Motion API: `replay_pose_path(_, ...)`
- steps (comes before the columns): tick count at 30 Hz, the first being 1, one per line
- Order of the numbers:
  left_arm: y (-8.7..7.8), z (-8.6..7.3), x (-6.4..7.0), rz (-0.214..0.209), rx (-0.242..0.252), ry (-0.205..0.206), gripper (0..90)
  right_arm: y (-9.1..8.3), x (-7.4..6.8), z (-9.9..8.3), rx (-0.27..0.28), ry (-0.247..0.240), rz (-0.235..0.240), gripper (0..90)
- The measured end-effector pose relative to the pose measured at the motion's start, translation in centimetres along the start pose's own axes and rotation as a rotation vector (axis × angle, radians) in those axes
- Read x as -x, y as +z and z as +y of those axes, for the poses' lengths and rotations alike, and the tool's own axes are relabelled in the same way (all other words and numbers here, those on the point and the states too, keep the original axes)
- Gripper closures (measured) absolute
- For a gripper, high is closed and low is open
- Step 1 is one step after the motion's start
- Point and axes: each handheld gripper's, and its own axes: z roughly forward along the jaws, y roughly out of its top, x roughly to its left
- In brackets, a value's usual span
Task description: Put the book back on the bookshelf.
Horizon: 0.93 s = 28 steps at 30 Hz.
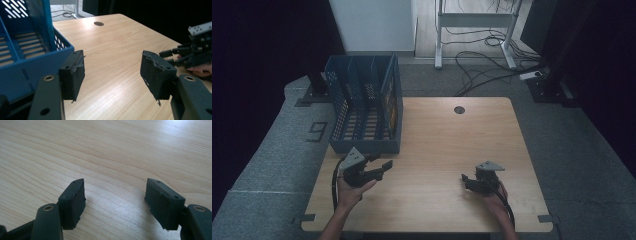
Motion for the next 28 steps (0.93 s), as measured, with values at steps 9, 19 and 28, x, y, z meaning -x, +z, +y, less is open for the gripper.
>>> replay_pose_path(9,0.0,-2.7,0.2,-0.028,-0.046,-0.010,36.2,0.0,-0.1,0.0,-0.001,-0.003,-0.005,31.9)
replay_pose_path(19,0.2,-3.9,0.6,-0.018,-0.071,0.009,36.3,0.0,-0.1,0.0,-0.001,-0.003,-0.007,31.9)
replay_pose_path(28,1.0,-4.2,0.9,-0.017,-0.097,0.021,36.1,0.0,0.0,0.0,-0.002,-0.002,-0.002,31.1)
